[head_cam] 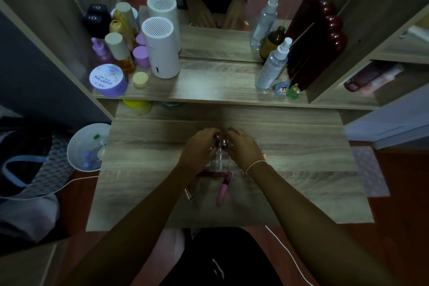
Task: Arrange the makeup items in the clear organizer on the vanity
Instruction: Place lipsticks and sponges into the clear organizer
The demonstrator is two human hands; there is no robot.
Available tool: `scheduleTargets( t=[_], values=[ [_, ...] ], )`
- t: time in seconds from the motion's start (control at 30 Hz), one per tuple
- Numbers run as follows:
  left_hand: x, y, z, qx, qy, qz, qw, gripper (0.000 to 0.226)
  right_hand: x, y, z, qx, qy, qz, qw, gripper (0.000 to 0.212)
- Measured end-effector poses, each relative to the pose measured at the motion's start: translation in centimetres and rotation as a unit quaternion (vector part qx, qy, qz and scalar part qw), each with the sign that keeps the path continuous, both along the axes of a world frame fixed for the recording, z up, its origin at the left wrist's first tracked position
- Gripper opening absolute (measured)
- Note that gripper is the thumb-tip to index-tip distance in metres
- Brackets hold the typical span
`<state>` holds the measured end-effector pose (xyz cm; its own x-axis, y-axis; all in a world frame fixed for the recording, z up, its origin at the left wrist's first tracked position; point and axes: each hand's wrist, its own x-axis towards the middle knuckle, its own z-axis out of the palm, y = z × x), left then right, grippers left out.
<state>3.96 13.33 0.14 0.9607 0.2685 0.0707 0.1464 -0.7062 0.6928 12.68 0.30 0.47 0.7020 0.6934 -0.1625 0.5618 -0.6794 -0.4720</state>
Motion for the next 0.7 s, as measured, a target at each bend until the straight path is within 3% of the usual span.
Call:
scheduleTargets(
  t=[0.37, 0.7],
  values=[
    [-3.2, -0.1, 0.1, 0.016, -0.022, 0.03, 0.999, 0.045, -0.5, -0.4, 1.1, 0.041, -0.024, -0.011, 0.999, 0.038],
    [-6.5, -1.2, -1.0, 0.04, 0.006, 0.015, 0.999, 0.031, -0.6, -0.5, 0.9, 0.003, -0.022, -0.019, 1.0, 0.04]
  ],
)
